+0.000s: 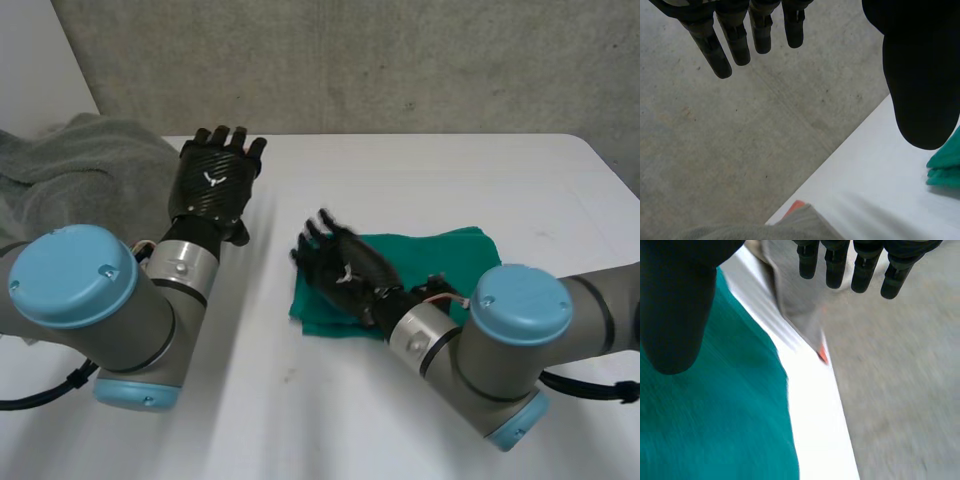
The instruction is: Fold the laundry.
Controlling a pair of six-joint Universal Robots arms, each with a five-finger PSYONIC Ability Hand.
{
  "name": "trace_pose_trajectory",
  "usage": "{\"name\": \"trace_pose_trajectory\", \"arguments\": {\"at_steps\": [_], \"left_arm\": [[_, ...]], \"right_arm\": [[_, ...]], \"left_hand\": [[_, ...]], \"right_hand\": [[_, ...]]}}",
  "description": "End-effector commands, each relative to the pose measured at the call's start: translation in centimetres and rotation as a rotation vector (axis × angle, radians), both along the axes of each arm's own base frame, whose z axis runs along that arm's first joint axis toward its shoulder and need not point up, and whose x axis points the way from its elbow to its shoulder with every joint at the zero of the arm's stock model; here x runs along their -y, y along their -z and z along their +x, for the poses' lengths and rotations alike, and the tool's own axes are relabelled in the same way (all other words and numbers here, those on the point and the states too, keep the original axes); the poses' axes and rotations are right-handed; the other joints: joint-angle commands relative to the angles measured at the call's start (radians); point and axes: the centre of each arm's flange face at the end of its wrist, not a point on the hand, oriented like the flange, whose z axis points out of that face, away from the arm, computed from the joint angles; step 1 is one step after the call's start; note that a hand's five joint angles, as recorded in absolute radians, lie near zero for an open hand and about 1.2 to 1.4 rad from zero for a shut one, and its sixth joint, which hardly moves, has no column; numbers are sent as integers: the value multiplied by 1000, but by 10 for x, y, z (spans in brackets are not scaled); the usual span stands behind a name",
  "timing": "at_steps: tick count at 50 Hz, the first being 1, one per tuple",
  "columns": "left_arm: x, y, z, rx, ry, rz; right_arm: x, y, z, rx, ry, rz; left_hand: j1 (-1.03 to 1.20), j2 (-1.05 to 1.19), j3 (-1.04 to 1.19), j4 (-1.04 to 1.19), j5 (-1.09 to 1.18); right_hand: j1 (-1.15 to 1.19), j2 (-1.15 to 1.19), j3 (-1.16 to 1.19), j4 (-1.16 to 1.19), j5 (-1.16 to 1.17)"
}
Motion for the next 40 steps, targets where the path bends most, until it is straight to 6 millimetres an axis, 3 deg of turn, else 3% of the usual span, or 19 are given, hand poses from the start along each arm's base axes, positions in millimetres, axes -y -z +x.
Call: {"name": "trace_pose_trajectory", "arguments": {"at_steps": [1, 7, 12, 14, 15, 17, 22, 26, 27, 31, 33, 34, 38, 39, 40], "left_arm": [[-7, -7, -18, -18, 49, -28], [-14, -4, -34, -20, 89, -30], [-21, -1, -42, -18, 115, -26], [-21, 0, -42, -15, 117, -22], [-22, 1, -42, -14, 117, -21], [-22, 1, -42, -13, 116, -18], [-25, 1, -40, -11, 117, -15], [-27, -3, -37, -13, 106, -16], [-27, -5, -35, -16, 102, -19], [-26, -12, -30, -28, 76, -30], [-25, -13, -28, -30, 64, -29], [-23, -12, -27, -29, 58, -27], [-18, -12, -22, -36, 37, -22], [-17, -12, -22, -38, 34, -21], [-16, -13, -21, -46, 32, -22]], "right_arm": [[44, -46, -73, 184, 379, 243], [41, -24, -117, 142, 515, 526], [47, -6, -148, 39, 608, 520], [49, 0, -154, -10, 622, 501], [52, 7, -157, -52, 629, 492], [55, 10, -159, -86, 637, 466], [78, -5, -160, -71, 717, 304], [69, -29, -119, -1, 615, 176], [58, -38, -96, 22, 531, 137], [24, -45, -46, 52, 298, 99], [10, -41, -32, 48, 211, 108], [-4, -26, -19, 25, 128, 139], [-23, 3, 5, -22, -1, 205], [-23, 4, 7, -23, 2, 208], [-22, 4, 8, -20, 11, 211]], "left_hand": [[-24, -37, -46, -35, -50], [-24, -37, -46, -35, -50], [-24, -37, -46, -35, -50], [-24, -37, -46, -35, -50], [-24, -37, -46, -35, -50], [-24, -37, -46, -35, -50], [-24, -37, -46, -35, -50], [-24, -37, -46, -35, -50], [-24, -37, -46, -35, -50], [-24, -37, -46, -35, -50], [-24, -37, -46, -35, -50], [-24, -37, -46, -35, -50], [-24, -37, -46, -35, -50], [-24, -37, -46, -35, -50], [-24, -37, -46, -35, -50]], "right_hand": [[-51, -41, -44, -48, -49], [-51, -41, -44, -48, -49], [2, 12, 10, 6, 5], [216, 226, 223, 219, 218], [627, 637, 635, 630, 629], [1116, 1126, 1124, 1120, 1119], [1170, 1180, 1178, 1174, 1173], [1170, 1180, 1178, 1174, 1173], [1170, 1180, 1178, 1174, 1173], [1170, 1180, 1178, 1174, 1173], [1170, 1180, 1178, 1174, 1173], [1170, 1180, 1178, 1174, 1173], [1170, 1180, 1178, 1174, 1173], [1087, 1097, 1095, 1090, 1089], [755, 765, 762, 758, 757]]}}
